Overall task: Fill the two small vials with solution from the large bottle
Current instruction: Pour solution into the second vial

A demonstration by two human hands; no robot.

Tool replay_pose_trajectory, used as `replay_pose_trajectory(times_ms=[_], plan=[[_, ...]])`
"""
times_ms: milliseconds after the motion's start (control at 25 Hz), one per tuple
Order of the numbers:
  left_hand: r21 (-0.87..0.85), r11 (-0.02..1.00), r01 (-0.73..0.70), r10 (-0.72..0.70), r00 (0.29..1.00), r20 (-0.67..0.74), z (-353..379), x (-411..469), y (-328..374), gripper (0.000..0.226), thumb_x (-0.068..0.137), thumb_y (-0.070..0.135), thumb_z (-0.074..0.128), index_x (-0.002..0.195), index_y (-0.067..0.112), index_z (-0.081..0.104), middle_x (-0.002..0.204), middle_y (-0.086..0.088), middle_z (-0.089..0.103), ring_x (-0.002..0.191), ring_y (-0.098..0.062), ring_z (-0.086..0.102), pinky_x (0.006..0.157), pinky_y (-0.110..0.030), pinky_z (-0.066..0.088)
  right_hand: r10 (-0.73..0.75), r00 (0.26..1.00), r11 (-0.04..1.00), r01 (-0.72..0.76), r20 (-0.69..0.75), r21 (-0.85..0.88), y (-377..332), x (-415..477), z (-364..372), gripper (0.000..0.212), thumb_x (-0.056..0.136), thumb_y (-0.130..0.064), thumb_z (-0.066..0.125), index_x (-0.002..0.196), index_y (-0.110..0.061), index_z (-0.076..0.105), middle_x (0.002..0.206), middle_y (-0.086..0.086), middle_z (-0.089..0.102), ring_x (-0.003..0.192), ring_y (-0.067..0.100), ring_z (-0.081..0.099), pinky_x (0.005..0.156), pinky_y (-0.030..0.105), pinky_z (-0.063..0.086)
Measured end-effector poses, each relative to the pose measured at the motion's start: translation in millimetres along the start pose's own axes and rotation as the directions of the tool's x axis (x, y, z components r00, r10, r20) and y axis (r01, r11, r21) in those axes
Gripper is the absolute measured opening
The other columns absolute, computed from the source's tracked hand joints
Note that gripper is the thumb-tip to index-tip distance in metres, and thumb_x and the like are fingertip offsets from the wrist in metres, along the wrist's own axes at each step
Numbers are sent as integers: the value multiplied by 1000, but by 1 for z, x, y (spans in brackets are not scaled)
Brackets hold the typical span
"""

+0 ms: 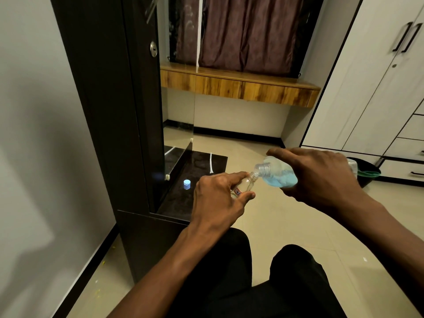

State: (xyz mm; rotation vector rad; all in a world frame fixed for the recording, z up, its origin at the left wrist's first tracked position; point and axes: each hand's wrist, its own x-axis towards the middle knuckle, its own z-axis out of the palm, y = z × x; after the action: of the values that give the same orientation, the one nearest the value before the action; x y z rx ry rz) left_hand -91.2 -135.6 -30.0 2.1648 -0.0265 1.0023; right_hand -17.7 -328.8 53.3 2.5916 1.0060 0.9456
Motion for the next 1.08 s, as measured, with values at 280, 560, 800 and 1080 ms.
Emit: replay_pose_trajectory(times_ms=[280, 560, 800, 1080], plan=[[-3, 1000, 3, -3, 1000, -6, 0, 0, 0, 51, 72, 37, 91, 118, 20, 77, 97, -2, 81, 80, -12, 74, 74, -32, 62, -5, 1000, 1000, 5, -1, -13, -1, 1, -1, 87, 58, -26, 93, 138, -33, 59, 118, -2, 76, 82, 32, 73, 61, 34, 51], [7, 1000, -4, 4, 1000, -7, 0, 0, -2, 52, 73, 38, 91, 119, 20, 77, 97, -2, 81, 78, -13, 74, 73, -32, 63, -9, 1000, 1000, 9, 0, 0, -4, 2, -6, 85, 57, -23, 94, 136, -30, 62, 117, 1, 76, 83, 33, 74, 62, 35, 52], [-6, 1000, -3, 3, 1000, -12, -1, 0, -3, 50, 72, 38, 90, 118, 22, 77, 94, 1, 80, 78, -13, 74, 73, -32, 62, -9, 1000, 1000, 9, 7, -2, -4, 3, -6, 85, 57, -23, 93, 136, -32, 61, 117, -1, 76, 83, 33, 74, 62, 35, 55], [-27, 1000, -2, 1, 1000, -17, 1, 0, -4, 50, 72, 37, 90, 117, 20, 77, 97, -1, 81, 81, -11, 75, 75, -33, 63, 0, 1000, 1000, 0, 19, -24, -3, 2, -6, 88, 54, -24, 95, 135, -32, 62, 115, -3, 77, 76, 31, 73, 58, 31, 48]])
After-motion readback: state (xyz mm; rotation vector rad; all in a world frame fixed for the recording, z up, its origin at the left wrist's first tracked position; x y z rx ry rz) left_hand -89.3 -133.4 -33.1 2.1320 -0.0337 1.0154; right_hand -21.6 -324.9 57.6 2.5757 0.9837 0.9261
